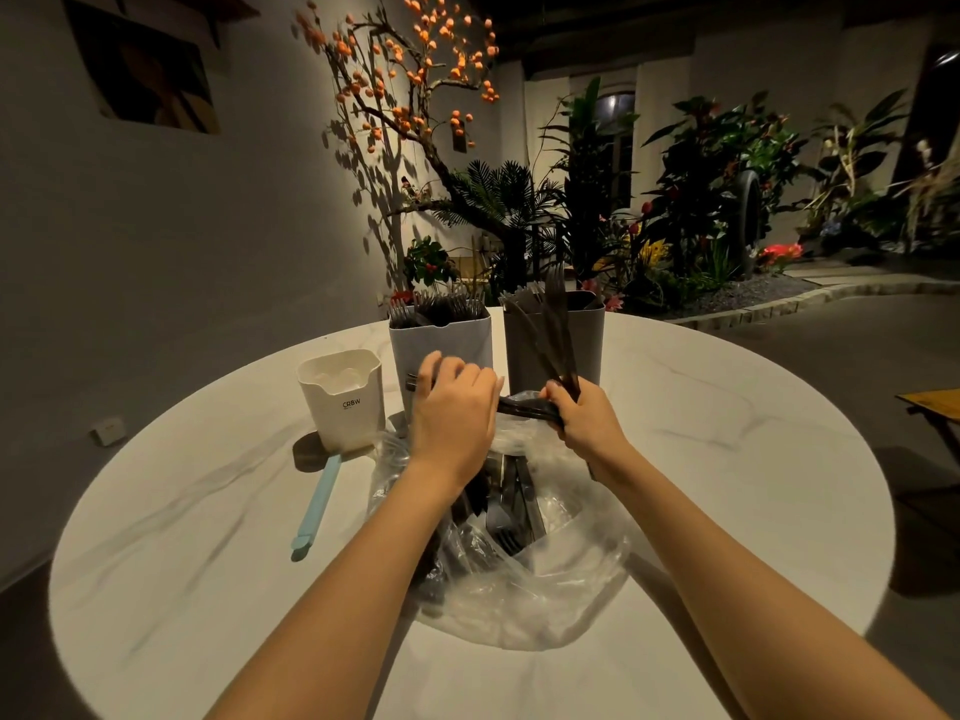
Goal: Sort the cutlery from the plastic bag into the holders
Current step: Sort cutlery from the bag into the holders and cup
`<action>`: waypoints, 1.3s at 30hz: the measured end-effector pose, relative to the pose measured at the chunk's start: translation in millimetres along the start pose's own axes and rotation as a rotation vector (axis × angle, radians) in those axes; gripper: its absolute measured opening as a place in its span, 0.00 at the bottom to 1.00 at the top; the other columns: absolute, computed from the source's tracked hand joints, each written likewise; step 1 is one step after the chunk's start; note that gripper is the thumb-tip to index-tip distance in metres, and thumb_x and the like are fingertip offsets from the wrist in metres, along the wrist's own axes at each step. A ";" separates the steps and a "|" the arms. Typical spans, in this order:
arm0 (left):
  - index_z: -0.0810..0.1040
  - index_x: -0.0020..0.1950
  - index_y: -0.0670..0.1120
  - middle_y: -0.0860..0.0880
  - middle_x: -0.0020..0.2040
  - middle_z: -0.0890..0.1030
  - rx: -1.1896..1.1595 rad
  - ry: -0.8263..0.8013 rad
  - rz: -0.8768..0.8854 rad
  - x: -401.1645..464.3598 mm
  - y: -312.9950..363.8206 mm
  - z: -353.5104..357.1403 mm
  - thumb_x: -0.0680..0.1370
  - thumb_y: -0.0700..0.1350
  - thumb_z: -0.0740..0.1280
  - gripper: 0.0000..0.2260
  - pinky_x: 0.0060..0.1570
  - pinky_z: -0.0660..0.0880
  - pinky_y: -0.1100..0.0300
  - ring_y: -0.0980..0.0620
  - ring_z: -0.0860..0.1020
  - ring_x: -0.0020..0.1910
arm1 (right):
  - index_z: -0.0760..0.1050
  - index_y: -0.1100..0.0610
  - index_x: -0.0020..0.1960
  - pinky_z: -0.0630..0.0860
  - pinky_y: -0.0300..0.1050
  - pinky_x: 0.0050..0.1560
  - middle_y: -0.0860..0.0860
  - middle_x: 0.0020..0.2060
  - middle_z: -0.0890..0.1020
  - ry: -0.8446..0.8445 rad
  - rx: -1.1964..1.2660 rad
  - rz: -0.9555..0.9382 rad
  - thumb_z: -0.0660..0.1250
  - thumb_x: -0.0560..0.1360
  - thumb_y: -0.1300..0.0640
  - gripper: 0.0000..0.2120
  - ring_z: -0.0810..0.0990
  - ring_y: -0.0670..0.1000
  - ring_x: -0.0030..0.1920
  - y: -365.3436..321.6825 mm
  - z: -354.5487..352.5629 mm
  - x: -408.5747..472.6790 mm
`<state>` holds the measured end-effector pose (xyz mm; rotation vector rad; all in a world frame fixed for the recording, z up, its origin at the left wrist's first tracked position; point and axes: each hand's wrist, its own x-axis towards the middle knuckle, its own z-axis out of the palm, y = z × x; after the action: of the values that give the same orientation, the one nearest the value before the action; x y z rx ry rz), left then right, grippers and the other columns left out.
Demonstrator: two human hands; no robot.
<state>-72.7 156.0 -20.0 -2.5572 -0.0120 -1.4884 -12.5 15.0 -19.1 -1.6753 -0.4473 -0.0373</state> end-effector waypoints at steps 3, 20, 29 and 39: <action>0.77 0.41 0.48 0.51 0.36 0.79 -0.063 -0.201 0.105 -0.1 -2.8 -1.4 0.82 0.56 0.49 0.22 0.49 0.68 0.55 0.49 0.76 0.37 | 0.73 0.58 0.46 0.69 0.28 0.27 0.50 0.34 0.75 -0.008 -0.017 0.002 0.56 0.83 0.56 0.11 0.72 0.45 0.33 0.7 -2.3 0.1; 0.72 0.45 0.44 0.46 0.41 0.77 -0.261 -0.419 -0.481 16.9 1.7 -22.0 0.80 0.64 0.47 0.26 0.41 0.75 0.51 0.45 0.77 0.42 | 0.74 0.60 0.47 0.64 0.32 0.25 0.49 0.26 0.69 -0.454 0.342 0.202 0.55 0.83 0.55 0.13 0.64 0.43 0.24 -3.6 -23.5 -1.4; 0.69 0.43 0.44 0.48 0.38 0.72 -0.741 -0.414 -0.726 20.7 0.9 -15.3 0.83 0.51 0.57 0.14 0.37 0.67 0.55 0.50 0.71 0.38 | 0.74 0.61 0.51 0.61 0.34 0.21 0.49 0.26 0.65 -0.438 0.558 0.343 0.47 0.82 0.42 0.26 0.61 0.44 0.22 -1.7 -21.0 4.2; 0.73 0.42 0.46 0.50 0.33 0.72 -1.236 -0.268 -0.937 18.3 19.5 -14.1 0.78 0.52 0.68 0.11 0.33 0.66 0.61 0.55 0.69 0.31 | 0.73 0.58 0.48 0.59 0.36 0.28 0.47 0.28 0.66 -0.532 0.255 0.196 0.50 0.83 0.45 0.20 0.62 0.43 0.26 -6.2 -6.5 -6.0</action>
<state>-73.8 133.0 -0.4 -4.1320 -0.5661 -1.6738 -18.5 7.6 -13.9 -1.4568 -0.6507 0.5984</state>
